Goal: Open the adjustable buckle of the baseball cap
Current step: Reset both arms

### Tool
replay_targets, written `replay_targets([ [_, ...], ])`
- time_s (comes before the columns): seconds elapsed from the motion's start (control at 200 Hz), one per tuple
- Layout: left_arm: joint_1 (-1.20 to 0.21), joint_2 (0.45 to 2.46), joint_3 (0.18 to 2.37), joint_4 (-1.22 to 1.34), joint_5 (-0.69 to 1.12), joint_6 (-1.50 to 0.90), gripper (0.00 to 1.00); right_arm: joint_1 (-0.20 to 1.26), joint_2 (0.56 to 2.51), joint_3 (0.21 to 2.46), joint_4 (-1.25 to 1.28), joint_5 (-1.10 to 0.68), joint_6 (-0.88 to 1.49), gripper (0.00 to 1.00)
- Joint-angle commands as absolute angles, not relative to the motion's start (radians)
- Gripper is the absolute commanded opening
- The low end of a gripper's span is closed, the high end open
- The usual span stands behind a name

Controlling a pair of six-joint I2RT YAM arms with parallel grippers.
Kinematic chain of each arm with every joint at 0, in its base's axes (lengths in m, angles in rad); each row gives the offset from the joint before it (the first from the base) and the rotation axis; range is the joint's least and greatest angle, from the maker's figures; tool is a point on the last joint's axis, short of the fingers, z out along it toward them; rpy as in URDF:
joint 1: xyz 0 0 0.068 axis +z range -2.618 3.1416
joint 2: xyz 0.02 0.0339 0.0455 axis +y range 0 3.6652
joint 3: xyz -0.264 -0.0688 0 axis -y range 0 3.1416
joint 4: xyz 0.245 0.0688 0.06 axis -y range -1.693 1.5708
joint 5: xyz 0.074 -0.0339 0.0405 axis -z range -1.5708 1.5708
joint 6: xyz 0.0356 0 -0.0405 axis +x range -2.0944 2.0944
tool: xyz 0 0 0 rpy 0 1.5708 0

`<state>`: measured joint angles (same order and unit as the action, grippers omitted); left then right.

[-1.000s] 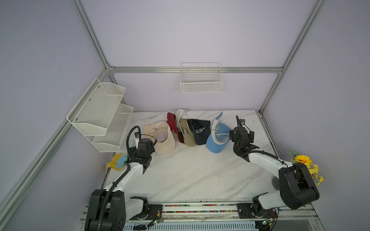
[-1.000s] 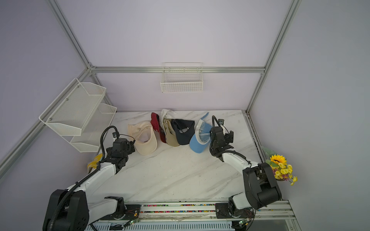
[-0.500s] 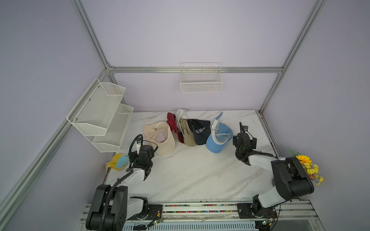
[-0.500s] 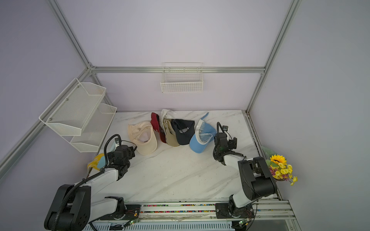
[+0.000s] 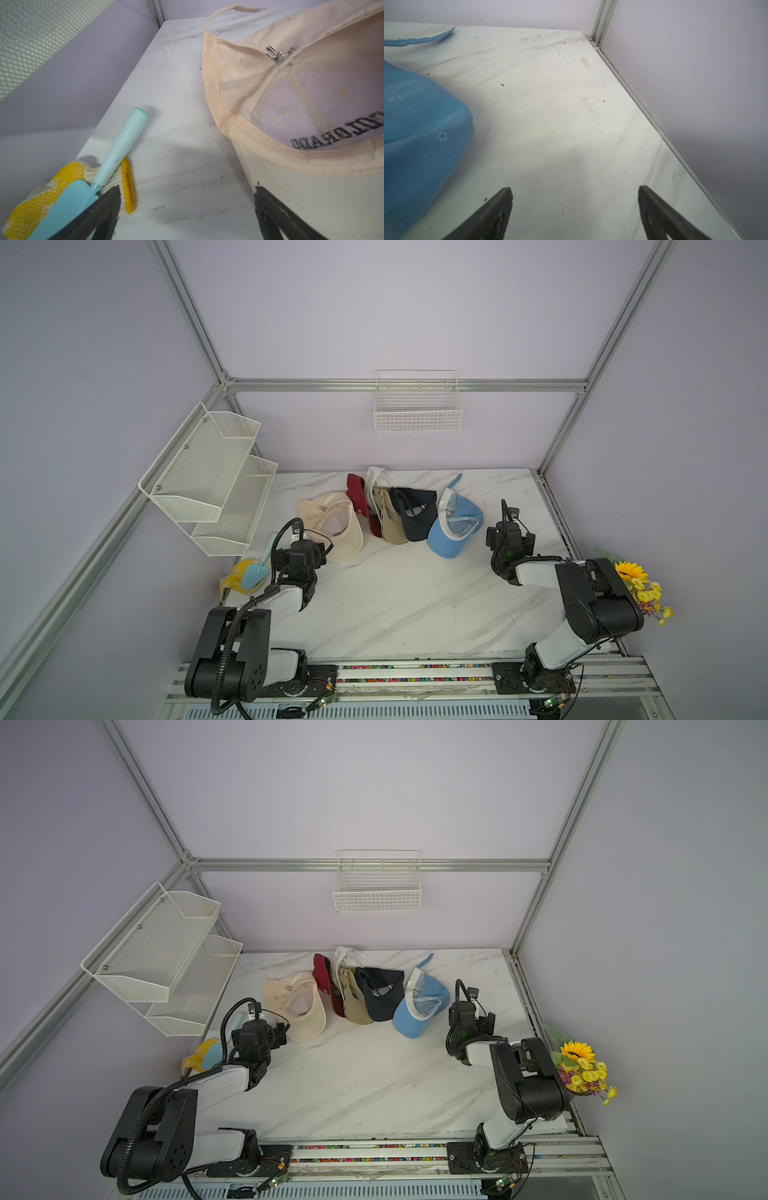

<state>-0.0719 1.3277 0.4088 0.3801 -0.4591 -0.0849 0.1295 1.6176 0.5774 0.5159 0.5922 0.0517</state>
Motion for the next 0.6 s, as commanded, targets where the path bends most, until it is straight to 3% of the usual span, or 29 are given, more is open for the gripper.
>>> replay_targets([
  [0.0,-0.064,1.349,0.473,0.431,-0.41,-0.059,1.0,0.12,1.616,0.577,0.608,0.529,0.058,0.97],
  [0.595,-0.044,1.391,0.508,0.436,-0.365,-0.054,1.0,0.072,1.811,0.774,0.546,0.365,0.083,0.97],
])
